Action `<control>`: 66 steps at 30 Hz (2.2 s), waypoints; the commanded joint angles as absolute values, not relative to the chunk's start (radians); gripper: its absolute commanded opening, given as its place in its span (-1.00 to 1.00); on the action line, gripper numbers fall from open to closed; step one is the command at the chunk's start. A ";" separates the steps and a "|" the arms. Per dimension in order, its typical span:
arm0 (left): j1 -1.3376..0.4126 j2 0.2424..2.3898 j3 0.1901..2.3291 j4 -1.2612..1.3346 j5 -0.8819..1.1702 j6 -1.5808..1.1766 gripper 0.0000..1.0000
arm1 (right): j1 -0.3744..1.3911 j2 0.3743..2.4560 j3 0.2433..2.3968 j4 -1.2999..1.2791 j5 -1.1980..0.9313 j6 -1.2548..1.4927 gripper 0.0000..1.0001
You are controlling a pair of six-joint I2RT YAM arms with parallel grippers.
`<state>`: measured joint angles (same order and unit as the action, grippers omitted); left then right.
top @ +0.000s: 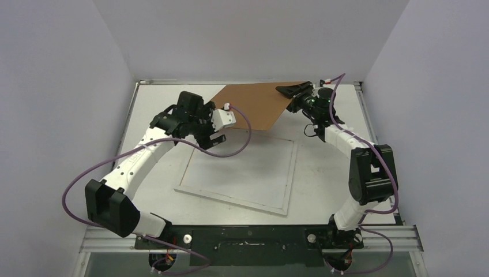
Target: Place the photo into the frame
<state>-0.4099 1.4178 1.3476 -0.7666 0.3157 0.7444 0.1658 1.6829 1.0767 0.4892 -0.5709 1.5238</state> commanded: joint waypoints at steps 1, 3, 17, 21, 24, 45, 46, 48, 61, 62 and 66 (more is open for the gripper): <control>-0.475 1.390 1.323 -0.689 0.138 0.869 0.75 | 0.178 1.645 1.139 0.596 -0.580 1.611 -0.78; -0.496 1.387 1.306 -0.608 0.070 0.873 0.68 | 0.186 1.637 1.146 0.584 -0.587 1.612 -0.78; -0.560 1.340 1.151 -0.206 -0.185 0.991 -0.97 | 0.223 1.629 1.205 0.543 -0.675 1.621 -0.65; -0.553 1.306 1.111 -0.087 -0.236 1.019 -1.00 | 0.202 1.611 1.274 0.322 -0.676 1.445 -0.17; -0.535 1.297 1.118 -0.072 -0.253 1.018 -1.00 | 0.159 1.563 1.347 0.059 -0.624 1.222 0.44; -0.351 1.301 1.178 -0.103 -0.249 0.906 -1.00 | 0.276 1.436 1.178 -0.704 0.083 0.629 1.00; -0.351 1.299 1.182 -0.106 -0.250 0.907 -1.00 | 0.284 1.437 1.158 -0.691 0.081 0.634 0.95; -0.351 1.302 1.188 -0.115 -0.250 0.907 -1.00 | 0.310 1.447 1.132 -0.673 0.090 0.644 0.93; -0.357 1.304 1.196 -0.144 -0.252 0.896 -1.00 | 0.345 1.546 1.017 -0.505 0.028 0.676 0.46; -0.357 1.304 1.196 -0.145 -0.252 0.896 -1.00 | 0.345 1.557 1.016 -0.498 0.022 0.676 0.42; -0.359 1.304 1.198 -0.151 -0.252 0.894 -1.00 | 0.344 1.585 1.004 -0.462 0.008 0.680 0.35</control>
